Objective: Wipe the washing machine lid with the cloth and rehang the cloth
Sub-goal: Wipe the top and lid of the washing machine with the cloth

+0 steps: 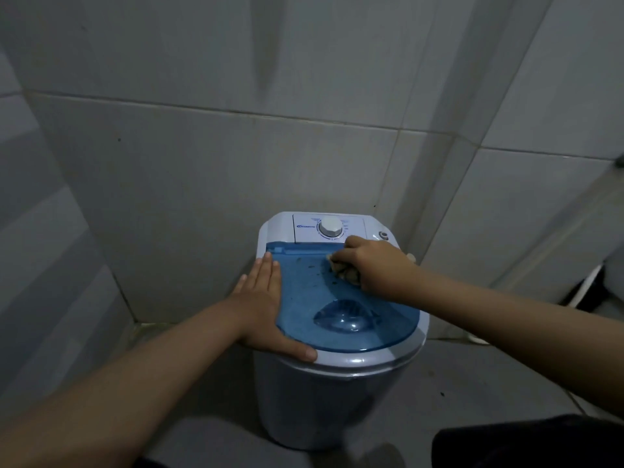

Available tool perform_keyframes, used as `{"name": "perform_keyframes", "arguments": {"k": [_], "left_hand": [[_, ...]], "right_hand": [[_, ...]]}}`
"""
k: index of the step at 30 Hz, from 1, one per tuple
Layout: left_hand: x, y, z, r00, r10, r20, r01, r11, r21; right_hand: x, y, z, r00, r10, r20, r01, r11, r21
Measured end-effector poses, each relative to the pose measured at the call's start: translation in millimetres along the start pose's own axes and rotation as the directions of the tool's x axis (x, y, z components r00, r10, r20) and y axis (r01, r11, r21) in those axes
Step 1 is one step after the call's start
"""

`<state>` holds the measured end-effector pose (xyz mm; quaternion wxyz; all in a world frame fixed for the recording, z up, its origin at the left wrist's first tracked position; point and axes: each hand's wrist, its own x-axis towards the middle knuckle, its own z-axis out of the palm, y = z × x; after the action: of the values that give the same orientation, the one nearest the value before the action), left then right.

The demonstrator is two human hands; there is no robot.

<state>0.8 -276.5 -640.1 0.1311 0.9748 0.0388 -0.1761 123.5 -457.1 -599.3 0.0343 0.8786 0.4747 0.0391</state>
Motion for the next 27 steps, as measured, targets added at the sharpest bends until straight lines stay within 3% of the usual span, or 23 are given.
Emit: {"name": "perform_keyframes", "arguments": {"k": [6,10,13,17,27], "left_hand": [[0.4,0.1,1.1,1.0,-0.005,-0.014,0.005,1.0,0.003],[-0.8,0.9,0.6,1.0,-0.005,-0.016,0.005,1.0,0.009],[-1.9,2.4,-1.1,1.0,-0.006,-0.015,0.006,1.0,0.01],[-2.2,2.9,-0.4,1.0,-0.002,-0.015,0.002,1.0,0.009],[-2.7,2.5,-1.5,1.0,0.001,-0.003,-0.001,1.0,-0.012]], "right_hand": [[-39.7,-21.0,-10.3,0.99,-0.091,0.109,0.093,0.996,-0.016],[-40.9,-22.2,-31.7,0.965,-0.101,0.241,0.082,0.993,0.089],[-20.2,-22.0,-45.7,0.989,-0.063,0.132,0.036,0.979,0.201],[29.8,-24.1,-36.4,0.998,-0.041,-0.051,0.048,0.988,0.147],[67.7,-33.4,3.2,0.993,-0.114,-0.004,0.114,0.993,-0.033]]}}
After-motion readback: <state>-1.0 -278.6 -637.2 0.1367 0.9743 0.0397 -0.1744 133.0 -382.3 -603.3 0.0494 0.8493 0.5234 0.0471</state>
